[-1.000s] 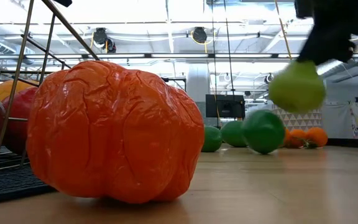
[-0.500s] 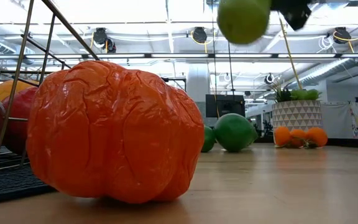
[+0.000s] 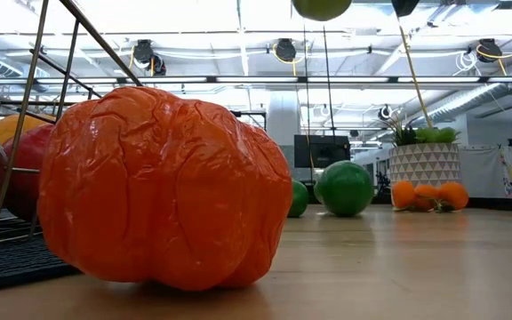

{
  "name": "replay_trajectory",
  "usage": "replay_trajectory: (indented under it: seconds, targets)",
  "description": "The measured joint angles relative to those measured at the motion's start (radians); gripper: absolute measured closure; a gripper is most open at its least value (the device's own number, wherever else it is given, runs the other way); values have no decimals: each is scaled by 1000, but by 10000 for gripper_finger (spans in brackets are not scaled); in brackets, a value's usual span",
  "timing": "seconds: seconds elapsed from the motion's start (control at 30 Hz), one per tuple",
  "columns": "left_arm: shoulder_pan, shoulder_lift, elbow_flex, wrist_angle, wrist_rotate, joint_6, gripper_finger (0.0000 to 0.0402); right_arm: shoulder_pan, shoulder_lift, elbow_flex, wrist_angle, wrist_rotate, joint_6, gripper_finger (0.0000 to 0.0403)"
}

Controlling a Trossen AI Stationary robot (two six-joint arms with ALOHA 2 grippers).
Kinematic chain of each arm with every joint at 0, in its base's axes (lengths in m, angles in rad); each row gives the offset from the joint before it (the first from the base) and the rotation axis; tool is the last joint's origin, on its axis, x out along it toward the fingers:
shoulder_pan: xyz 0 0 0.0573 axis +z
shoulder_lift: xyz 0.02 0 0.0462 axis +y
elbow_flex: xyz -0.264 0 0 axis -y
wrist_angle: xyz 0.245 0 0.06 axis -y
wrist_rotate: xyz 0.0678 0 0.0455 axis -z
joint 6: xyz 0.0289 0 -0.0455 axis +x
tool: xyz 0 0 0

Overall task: Build produce basket
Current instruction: Put the bottom pear into the gold wire basket

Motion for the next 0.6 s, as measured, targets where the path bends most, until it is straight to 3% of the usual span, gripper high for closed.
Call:
replay_trajectory:
  seconds: [0.6]
  targets:
    - [0,0,0,0,0,0,169,11,10,0,-6,-4,-225,264]
